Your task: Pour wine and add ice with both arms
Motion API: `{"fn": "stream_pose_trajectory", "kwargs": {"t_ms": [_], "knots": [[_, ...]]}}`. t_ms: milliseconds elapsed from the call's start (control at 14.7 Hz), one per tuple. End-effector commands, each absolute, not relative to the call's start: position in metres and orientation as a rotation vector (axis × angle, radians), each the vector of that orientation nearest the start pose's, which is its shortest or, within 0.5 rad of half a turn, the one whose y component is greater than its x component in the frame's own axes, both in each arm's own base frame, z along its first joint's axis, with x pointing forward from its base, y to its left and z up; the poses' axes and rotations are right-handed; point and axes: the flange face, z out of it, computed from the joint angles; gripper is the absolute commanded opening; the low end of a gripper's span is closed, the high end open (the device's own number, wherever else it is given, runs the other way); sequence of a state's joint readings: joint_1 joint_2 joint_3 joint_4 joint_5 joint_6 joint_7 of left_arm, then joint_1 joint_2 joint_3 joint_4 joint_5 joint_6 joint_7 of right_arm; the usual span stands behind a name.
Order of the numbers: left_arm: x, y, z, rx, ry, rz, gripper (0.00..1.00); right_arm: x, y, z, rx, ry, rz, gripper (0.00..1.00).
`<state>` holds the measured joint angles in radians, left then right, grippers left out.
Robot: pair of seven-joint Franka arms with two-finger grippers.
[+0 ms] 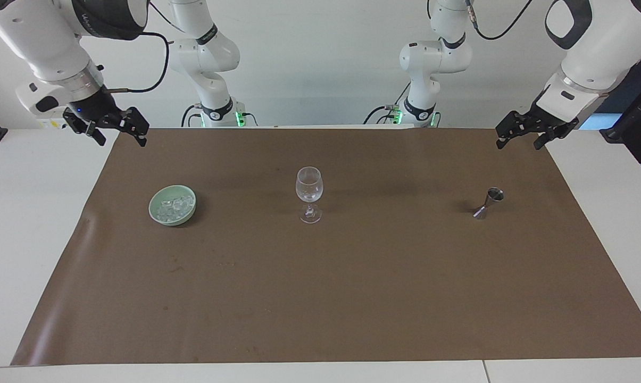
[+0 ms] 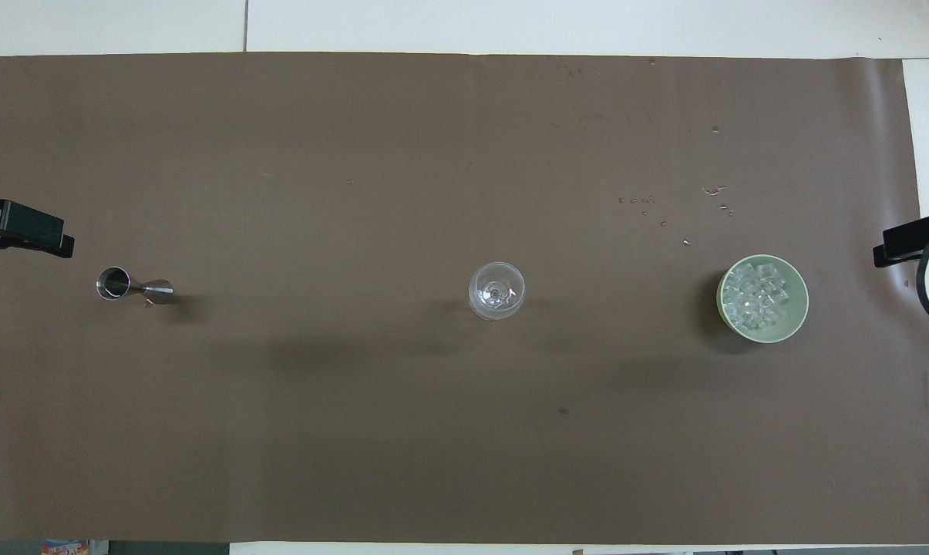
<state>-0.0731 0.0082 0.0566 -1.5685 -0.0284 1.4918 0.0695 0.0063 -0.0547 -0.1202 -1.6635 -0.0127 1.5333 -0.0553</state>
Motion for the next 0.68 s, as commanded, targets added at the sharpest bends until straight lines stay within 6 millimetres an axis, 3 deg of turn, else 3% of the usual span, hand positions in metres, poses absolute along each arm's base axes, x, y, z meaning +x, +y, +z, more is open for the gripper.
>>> {"fn": "stream_pose_trajectory", "kwargs": {"t_ms": [0,272,612], "knots": [[0.544,-0.012,0.613,-3.146,0.182,0.140,1.00,0.527,-0.062,0.609,-3.123,0.114,0.093,1.00],[0.544,-0.010,0.613,-3.142,0.242,0.142,1.00,0.527,-0.063,0.608,-3.124,0.107,0.095,1.00],[0.548,0.000,0.613,-3.159,0.181,0.151,1.00,0.526,-0.062,0.608,-3.122,0.109,0.104,1.00]]}}
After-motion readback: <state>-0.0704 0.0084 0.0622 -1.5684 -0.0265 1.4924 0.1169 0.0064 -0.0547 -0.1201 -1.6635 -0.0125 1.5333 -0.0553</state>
